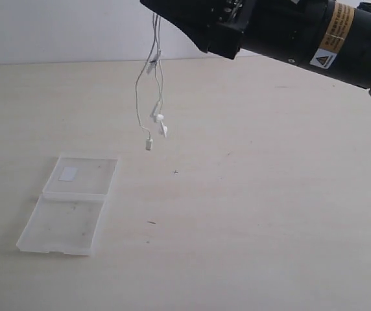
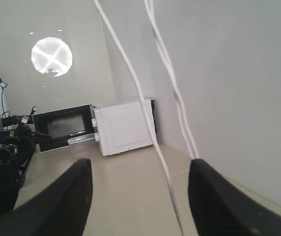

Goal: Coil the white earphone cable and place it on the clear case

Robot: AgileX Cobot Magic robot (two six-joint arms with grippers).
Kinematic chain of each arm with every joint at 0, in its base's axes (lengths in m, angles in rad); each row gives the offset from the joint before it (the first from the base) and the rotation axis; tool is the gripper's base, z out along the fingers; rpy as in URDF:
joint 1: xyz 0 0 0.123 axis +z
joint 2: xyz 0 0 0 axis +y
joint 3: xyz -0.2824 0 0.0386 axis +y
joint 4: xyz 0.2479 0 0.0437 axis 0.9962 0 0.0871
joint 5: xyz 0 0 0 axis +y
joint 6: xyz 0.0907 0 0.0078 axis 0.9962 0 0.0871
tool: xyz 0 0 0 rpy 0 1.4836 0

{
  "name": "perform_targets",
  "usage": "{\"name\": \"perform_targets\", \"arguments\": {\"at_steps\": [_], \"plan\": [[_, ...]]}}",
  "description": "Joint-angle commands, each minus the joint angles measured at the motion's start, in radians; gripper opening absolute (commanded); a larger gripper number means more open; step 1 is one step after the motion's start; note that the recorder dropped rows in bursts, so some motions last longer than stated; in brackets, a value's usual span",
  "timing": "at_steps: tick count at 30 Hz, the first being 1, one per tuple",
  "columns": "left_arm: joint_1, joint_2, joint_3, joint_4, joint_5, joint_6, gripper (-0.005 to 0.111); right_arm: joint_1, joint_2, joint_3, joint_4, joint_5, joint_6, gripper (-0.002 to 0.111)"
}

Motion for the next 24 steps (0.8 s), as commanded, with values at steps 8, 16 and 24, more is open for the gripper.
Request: {"name": "perform_targets", "arguments": {"at_steps": [8, 16, 24], "plan": [[0.001, -0.002, -0.007, -0.015, -0.005, -0.002, 0.0, 0.001, 0.003, -0.009, -0.019, 0.06, 0.007, 0.055], [0.001, -0.002, -0.007, 0.003, 0.035, 0.003, 0.0, 0.001, -0.001, -0.009, -0.116, 0.06, 0.139, 0.019], [0.001, -0.014, -0.007, 0.054, 0.077, 0.003, 0.0, 0.001, -0.001, -0.009, -0.146, 0.22, 0.16, 0.0]]}}
